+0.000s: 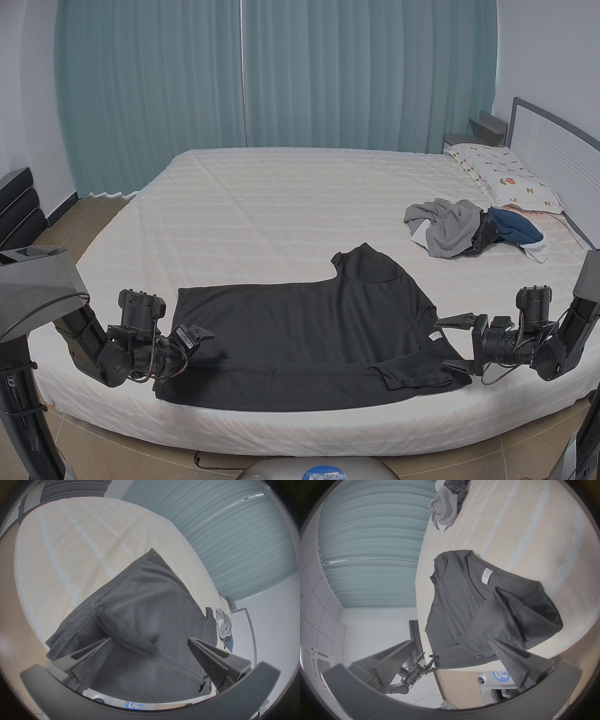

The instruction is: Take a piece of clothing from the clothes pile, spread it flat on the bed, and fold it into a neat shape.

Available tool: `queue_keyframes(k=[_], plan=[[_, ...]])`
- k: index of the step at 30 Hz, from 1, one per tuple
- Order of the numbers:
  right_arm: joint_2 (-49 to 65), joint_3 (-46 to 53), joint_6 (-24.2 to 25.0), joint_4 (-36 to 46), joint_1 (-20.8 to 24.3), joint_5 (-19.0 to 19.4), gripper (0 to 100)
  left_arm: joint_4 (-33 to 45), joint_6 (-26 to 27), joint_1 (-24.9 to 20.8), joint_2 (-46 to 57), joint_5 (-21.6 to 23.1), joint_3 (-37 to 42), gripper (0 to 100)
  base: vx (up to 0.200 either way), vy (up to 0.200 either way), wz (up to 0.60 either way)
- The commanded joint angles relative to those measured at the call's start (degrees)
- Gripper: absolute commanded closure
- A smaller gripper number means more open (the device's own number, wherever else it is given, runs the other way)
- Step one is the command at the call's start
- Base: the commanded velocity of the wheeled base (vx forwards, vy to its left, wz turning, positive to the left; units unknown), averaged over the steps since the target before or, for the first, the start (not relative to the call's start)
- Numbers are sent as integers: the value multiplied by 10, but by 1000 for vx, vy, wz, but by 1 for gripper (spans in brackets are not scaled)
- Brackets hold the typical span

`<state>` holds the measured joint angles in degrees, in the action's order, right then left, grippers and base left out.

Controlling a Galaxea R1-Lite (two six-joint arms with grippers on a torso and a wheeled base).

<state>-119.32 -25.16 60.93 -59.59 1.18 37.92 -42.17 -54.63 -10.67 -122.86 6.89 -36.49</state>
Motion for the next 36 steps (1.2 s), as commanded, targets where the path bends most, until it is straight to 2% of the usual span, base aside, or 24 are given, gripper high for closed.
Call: queue_keyframes(k=[1,6,24,30,36], plan=[[-6,-2,0,-1,2,-2,0,0,0,6,-23,-6,-16,0,0,0,0],[-6,1,0,-13,2,-2,0,-5,-5,12,-32,-30,-36,0,0,0,0],[-8,4,1,-21,2,-2,0,-24,-21,43,-26,-32,-27,0,0,0,0],[-8,5,1,-21,2,-2,0,-23,-14,55,-27,-34,-3,0,0,0,0],[-8,5,0,-21,2,-3,0,-23,31,81,-4,-37,44,0,0,0,0]])
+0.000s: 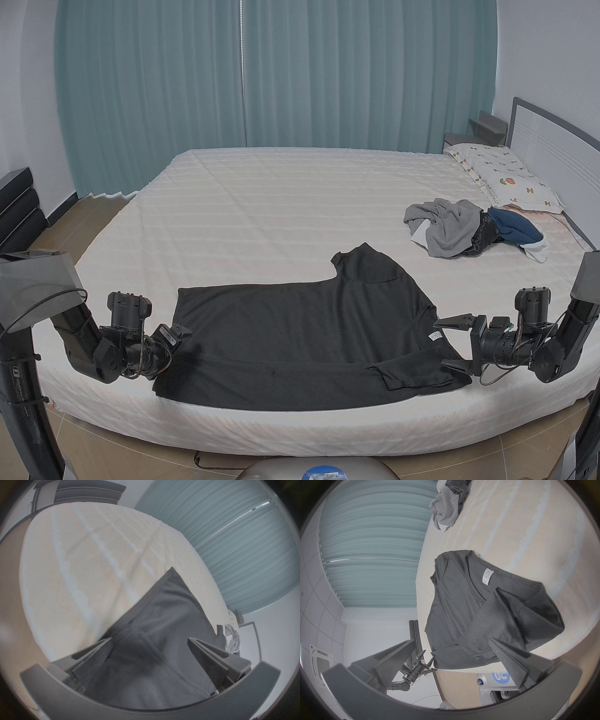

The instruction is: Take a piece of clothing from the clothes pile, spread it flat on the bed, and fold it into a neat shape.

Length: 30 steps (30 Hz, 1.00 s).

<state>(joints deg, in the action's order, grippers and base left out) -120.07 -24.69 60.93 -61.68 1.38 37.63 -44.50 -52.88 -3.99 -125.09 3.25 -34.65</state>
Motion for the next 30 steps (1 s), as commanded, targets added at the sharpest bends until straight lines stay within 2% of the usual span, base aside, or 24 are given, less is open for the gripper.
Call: queue_keyframes(k=[1,6,9,10,14,21,22,30], plan=[[-1,0,0,0,0,0,0,0,14,14,19,-1,26,0,0,0,0],[0,1,0,0,0,1,0,-1,58,32,43,1,60,0,0,0,0],[-1,1,0,0,0,0,0,-8,78,37,57,19,87,0,0,0,0],[-1,1,0,0,0,0,0,-8,101,42,58,40,99,0,0,0,0],[0,3,0,0,0,0,0,-8,146,50,55,73,124,0,0,0,0],[0,3,0,0,0,1,0,-9,153,50,39,76,123,0,0,0,0],[0,3,0,0,0,1,0,-9,153,48,35,76,123,100,0,0,0],[0,3,0,0,0,-1,0,-8,157,47,34,66,143,100,0,0,0]])
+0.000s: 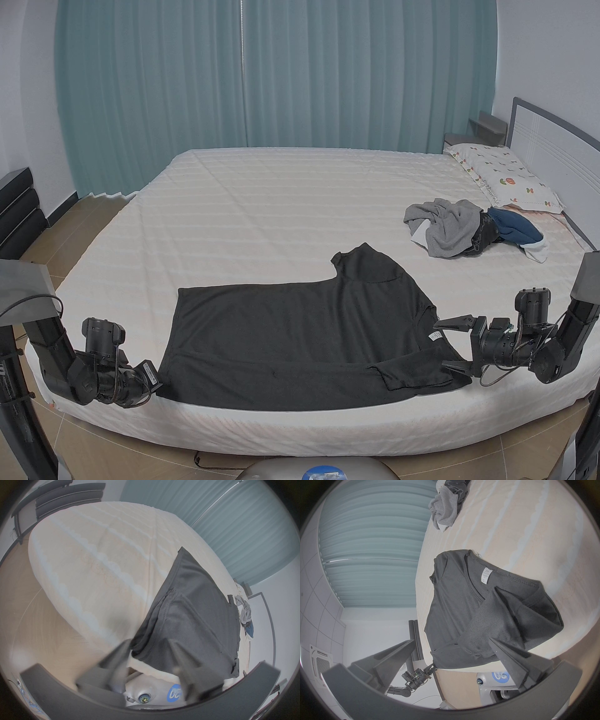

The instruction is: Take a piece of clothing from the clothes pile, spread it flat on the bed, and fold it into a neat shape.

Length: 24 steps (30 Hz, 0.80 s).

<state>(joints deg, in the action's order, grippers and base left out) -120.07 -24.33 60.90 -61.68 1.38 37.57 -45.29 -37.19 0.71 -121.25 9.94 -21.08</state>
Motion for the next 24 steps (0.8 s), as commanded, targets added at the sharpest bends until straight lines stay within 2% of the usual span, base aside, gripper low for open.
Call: queue_keyframes(k=[1,7,21,22,24], plan=[[-1,0,0,0,0,0,0,0,1,1,-4,-3,9,100,0,0,0],[-1,1,0,0,0,0,0,3,12,8,0,-31,15,100,0,0,0],[-1,2,0,0,0,0,0,1,20,4,0,-33,24,100,0,0,0],[0,2,0,0,0,0,0,2,19,4,0,-33,23,0,0,0,0],[-1,2,-1,0,0,0,0,1,18,4,0,-33,21,0,0,0,0]])
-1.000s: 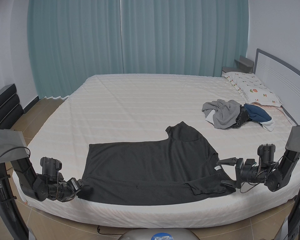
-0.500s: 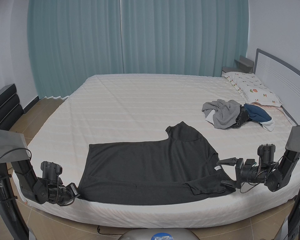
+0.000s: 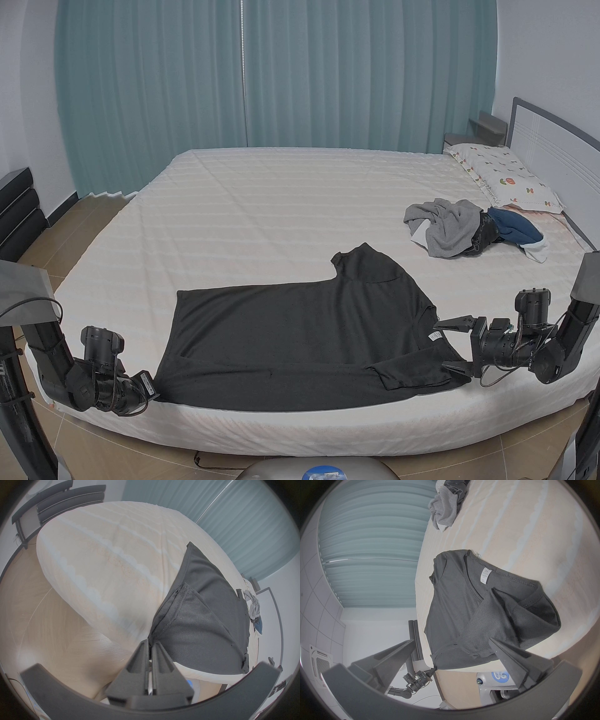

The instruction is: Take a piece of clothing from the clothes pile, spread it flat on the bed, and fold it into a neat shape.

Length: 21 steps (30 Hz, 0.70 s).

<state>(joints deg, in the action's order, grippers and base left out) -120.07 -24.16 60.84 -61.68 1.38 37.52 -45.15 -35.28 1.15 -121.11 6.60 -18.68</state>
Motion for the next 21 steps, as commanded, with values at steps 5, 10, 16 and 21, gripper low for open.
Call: queue_keyframes(k=[5,10,16,21], plan=[[0,0,0,0,0,1,0,-1,-8,2,9,0,-17,0,0,0,0],[0,1,0,0,0,1,0,-1,-66,6,32,1,-38,0,0,0,0],[0,3,0,0,1,1,0,-1,-72,6,38,2,-41,0,0,-100,0],[0,3,0,0,1,1,0,-1,-70,6,38,1,-44,0,0,-160,0]])
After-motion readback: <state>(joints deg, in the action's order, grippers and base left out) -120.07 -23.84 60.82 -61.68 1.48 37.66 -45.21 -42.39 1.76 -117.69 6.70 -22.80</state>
